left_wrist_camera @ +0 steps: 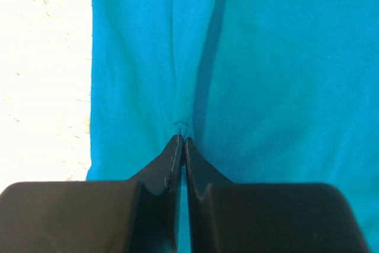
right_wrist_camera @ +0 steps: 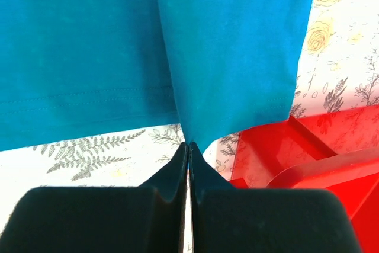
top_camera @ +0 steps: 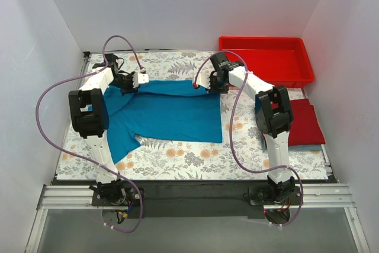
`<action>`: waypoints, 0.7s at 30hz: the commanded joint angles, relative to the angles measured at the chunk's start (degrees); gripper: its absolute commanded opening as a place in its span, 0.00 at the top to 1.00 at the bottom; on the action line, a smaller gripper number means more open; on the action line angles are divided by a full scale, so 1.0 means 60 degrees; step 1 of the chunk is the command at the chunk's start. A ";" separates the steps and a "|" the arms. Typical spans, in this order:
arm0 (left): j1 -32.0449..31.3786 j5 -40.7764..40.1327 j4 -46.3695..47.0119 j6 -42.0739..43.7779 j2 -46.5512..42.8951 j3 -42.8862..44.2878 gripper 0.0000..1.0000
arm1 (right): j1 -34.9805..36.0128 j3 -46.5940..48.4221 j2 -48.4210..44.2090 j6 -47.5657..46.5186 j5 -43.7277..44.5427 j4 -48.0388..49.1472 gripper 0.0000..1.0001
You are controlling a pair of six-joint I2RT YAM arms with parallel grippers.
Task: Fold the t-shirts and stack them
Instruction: Fold the tshirt
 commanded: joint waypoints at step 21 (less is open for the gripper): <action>0.1257 0.1470 0.0238 -0.5365 -0.0828 0.0746 0.71 | 0.0241 0.2073 0.0154 0.3045 -0.0777 -0.1256 0.54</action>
